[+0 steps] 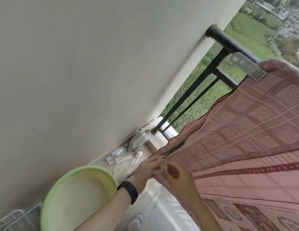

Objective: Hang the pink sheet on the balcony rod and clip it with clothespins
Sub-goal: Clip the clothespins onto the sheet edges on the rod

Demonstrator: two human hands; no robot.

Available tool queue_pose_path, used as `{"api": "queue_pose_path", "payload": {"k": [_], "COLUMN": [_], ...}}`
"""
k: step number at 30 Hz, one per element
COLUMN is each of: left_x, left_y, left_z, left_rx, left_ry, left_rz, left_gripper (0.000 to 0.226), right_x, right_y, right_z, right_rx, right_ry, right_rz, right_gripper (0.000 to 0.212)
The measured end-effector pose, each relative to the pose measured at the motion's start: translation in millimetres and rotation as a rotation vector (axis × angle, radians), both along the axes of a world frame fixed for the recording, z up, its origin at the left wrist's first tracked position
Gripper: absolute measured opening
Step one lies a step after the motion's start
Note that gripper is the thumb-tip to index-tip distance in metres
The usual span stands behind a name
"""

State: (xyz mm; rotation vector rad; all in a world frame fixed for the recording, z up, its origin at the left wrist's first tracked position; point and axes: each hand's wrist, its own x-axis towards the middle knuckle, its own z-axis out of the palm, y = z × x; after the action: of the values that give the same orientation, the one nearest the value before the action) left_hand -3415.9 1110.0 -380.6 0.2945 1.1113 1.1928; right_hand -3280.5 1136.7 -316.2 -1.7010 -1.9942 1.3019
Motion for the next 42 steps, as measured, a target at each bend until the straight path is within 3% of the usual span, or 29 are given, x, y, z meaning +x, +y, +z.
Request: {"api": "queue_pose_path", "payload": {"k": [3,8,12,14,16,22,30,33,35,37,40,42], "left_x": [-3,-7,-6,-8,-10,-2,-1,-4,-8,-14,-24,-29], "left_y": [15,70,107,112,111,93,77,68,68,66,63,67], "left_z": [-39,-113,-165,-180,-189,-203,-218,-221,-220,-221,-222,-224], "left_rx": [-0.075,-0.003,0.073,0.12,0.148,0.218,0.147,0.116,0.132,0.144,0.176,0.179], "left_ry": [0.218,0.749,0.934,0.989,1.025,1.108,0.984,0.913,0.887,0.858,0.89,0.903], "left_rz": [-0.042,-0.261,-0.415,-0.443,-0.415,-0.24,-0.072,0.003,-0.022,-0.089,-0.172,-0.197], "left_gripper": [0.03,0.052,0.06,0.043,0.033,0.031,0.018,0.017,0.016,0.017,0.017,0.017], "right_x": [22,25,4,-3,-9,-8,-7,-15,-26,-35,-39,-34], "right_y": [18,46,70,76,78,72,59,45,36,38,55,59], "right_z": [-44,-113,-150,-164,-172,-202,-207,-201,-198,-197,-197,-190], "right_rx": [0.013,0.035,-0.016,0.023,0.125,0.4,0.173,0.112,0.101,0.114,0.143,0.061], "right_ry": [-0.169,-0.261,-0.266,-0.252,-0.259,-0.303,-0.132,-0.106,-0.08,-0.075,-0.133,-0.096], "right_rz": [-0.036,-0.144,-0.176,-0.144,-0.141,-0.273,-0.312,-0.195,-0.106,-0.142,-0.176,-0.153], "right_gripper": [0.007,0.01,0.044,0.036,0.019,0.009,0.02,0.017,0.013,0.02,0.009,0.008]}}
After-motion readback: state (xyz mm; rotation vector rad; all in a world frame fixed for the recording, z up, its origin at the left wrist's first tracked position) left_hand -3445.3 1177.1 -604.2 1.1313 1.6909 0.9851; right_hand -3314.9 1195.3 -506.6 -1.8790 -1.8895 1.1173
